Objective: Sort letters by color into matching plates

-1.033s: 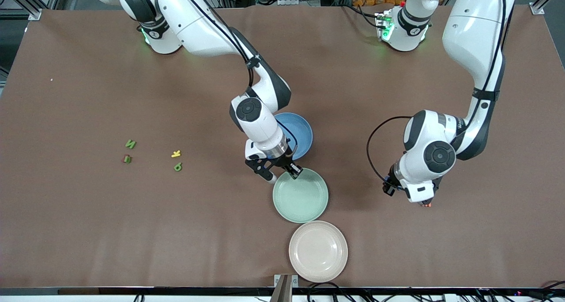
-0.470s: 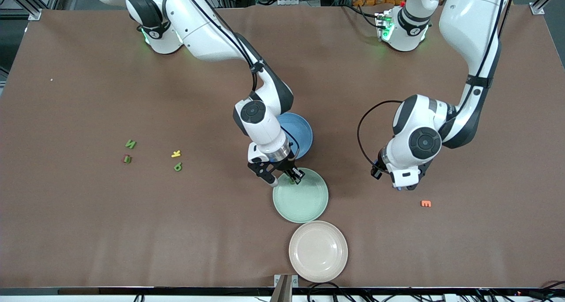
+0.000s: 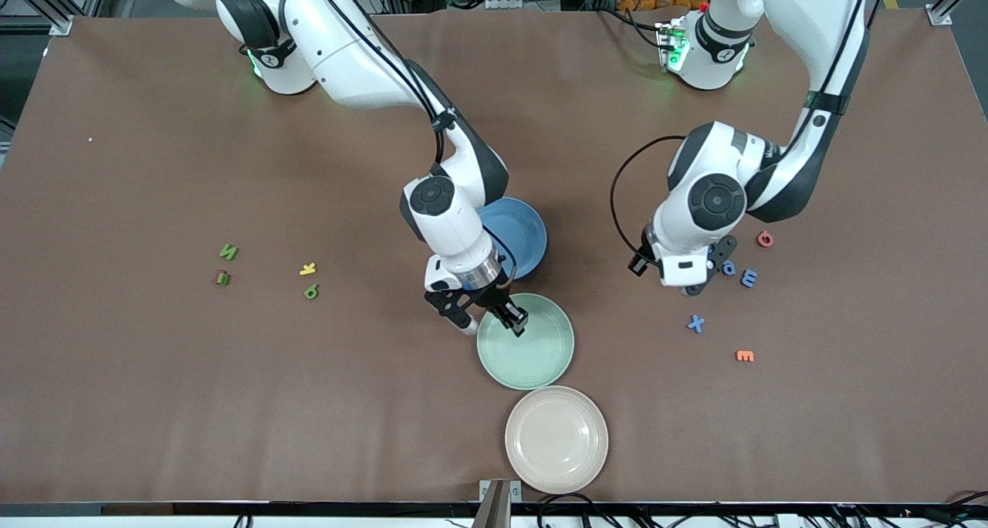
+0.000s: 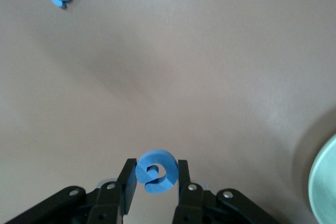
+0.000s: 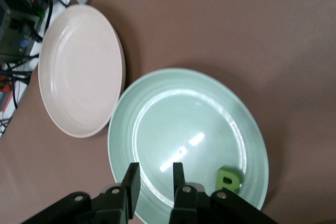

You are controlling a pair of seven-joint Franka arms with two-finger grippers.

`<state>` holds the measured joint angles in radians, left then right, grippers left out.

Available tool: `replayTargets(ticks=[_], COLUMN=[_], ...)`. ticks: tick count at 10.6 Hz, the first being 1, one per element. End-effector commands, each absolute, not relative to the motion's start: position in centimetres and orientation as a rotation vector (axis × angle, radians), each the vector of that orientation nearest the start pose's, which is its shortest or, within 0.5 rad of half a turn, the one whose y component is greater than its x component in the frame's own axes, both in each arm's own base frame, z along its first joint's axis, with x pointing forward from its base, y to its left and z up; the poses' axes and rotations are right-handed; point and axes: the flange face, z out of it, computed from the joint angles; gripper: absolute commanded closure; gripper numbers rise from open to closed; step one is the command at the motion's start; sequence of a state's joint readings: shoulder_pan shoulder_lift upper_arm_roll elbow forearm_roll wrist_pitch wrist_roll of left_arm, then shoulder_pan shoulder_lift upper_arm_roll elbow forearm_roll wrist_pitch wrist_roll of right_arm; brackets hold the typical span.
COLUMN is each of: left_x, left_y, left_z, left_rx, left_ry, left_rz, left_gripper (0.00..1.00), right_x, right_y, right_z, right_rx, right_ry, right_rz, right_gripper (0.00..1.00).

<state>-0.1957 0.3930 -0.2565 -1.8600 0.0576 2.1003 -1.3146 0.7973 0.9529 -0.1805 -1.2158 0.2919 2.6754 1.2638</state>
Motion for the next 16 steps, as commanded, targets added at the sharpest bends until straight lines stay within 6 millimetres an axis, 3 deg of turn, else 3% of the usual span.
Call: replayTargets(ticks=[1,4,7,9,11,16], left_x=[54.1,53.1,51.1,50.9,50.4,50.4], left_y=[-28.2,-32.3,-37.6,-41.0,-44.1,-47.2], left_z=[30.4,30.5,29.7,28.8,27.3,25.5], left_rx=[-2.821,-2.88,-2.925,-2.959,-2.98,-3.094], left_ry=[-1.183,-1.13,-1.039,-0.993,-0.942,-0.936], left_rz=[0.213,0.265,0.302,0.339,0.364,0.28], left_gripper=[1.0,1.0,1.0,1.0,1.0,1.0], right_x=[65.5,66.0,64.7,63.1,62.1,60.0], right_y=[44.4,40.7,33.2,29.4,27.4,18.5], right_z=[29.5,32.7,35.2,34.5,33.8,29.8], right_rx=[-2.614,-2.811,-2.924,-2.951,-2.978,-3.02], right_ry=[0.974,0.752,0.603,0.507,0.419,0.575], right_rz=[-0.272,-0.132,0.031,0.104,0.142,0.241], right_gripper=[0.68,0.68,0.68,0.62,0.6,0.51])
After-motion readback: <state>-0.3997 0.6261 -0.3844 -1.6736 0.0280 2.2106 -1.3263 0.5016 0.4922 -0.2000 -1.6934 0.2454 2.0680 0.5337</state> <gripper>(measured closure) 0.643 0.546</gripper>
